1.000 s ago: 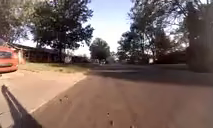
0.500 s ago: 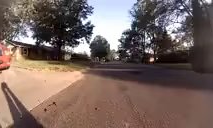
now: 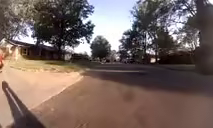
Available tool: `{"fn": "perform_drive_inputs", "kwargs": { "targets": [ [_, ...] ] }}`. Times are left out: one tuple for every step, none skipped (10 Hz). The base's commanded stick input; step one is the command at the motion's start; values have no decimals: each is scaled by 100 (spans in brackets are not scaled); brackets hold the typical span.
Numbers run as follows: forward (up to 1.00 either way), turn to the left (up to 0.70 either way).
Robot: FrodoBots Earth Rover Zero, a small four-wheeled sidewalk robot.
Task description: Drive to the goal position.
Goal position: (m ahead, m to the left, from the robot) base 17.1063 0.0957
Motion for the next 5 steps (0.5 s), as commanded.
{"fn": "perform_drive_inputs", "kwargs": {
  "targets": [
    [100,0],
    [100,0],
    [100,0],
    [100,0],
    [100,0]
  ]
}}
